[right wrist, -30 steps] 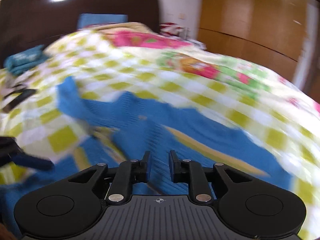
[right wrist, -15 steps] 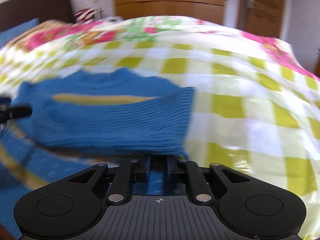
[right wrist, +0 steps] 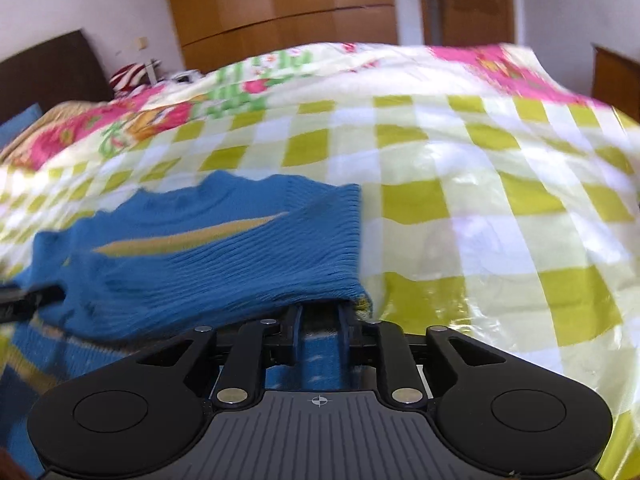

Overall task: Fold small clothes
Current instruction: 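Lower the sleeve onto the body and open the right tool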

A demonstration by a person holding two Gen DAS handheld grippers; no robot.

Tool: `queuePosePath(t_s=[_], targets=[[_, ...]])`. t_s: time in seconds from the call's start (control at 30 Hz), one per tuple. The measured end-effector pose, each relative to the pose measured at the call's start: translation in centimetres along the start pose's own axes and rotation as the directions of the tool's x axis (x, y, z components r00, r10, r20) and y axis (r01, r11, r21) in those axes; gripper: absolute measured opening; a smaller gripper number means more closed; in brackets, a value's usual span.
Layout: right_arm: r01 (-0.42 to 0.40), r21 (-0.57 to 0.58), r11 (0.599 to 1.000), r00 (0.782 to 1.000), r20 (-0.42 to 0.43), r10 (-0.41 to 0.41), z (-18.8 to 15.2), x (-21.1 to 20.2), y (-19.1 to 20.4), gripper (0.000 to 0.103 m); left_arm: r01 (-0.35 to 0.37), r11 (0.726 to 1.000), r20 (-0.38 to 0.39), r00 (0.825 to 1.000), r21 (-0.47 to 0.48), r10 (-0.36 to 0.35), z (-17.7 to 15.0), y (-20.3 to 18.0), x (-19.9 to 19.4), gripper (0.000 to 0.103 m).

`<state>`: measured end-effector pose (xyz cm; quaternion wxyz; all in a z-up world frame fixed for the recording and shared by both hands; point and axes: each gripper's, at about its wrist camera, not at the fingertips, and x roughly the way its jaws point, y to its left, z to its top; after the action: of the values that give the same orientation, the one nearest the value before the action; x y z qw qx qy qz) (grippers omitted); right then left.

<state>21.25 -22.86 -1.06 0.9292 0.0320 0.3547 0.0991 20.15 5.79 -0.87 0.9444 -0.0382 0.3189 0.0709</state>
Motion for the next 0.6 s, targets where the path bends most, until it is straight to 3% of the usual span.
queuePosePath(t_s=[0.17,0.33,0.4,0.47,0.53,0.6], targets=[[-0.018,-0.012,1.0,0.999,0.037,0.019,0.2,-1.6,0.8,0.019,0.018,0.996,0.05,0.998,0.083,-0.023,0.4,-1.7,0.3,0.103],[-0.061,-0.104,0.993,0.994,0.085,0.07,1.2,-1.5,2.7,0.022,-0.027,0.991,-0.033,0.999,0.135,0.032,-0.2,-2.1,2.9,0.103],[-0.073,-0.123,0.99,0.994,0.074,0.083,1.6,-0.4,3.2,0.026,-0.04,0.994,-0.069,0.997,0.103,0.047,-0.5,-0.9,3.3,0.103],[-0.032,-0.112,0.993,0.999,0.031,0.035,1.9,1.7,2.9,0.027,-0.014,0.998,-0.081,0.997,0.057,0.019,-0.6,0.3,3.0,0.103],[0.048,-0.103,0.994,0.999,-0.011,-0.049,1.9,3.9,2.1,0.022,-0.047,0.997,-0.073,0.996,0.068,0.052,-0.7,0.6,2.5,0.103],[0.053,-0.094,0.994,0.998,-0.015,-0.055,2.1,4.0,2.2,0.023,-0.086,0.993,-0.04,0.995,0.076,0.09,-0.8,0.8,1.7,0.103]])
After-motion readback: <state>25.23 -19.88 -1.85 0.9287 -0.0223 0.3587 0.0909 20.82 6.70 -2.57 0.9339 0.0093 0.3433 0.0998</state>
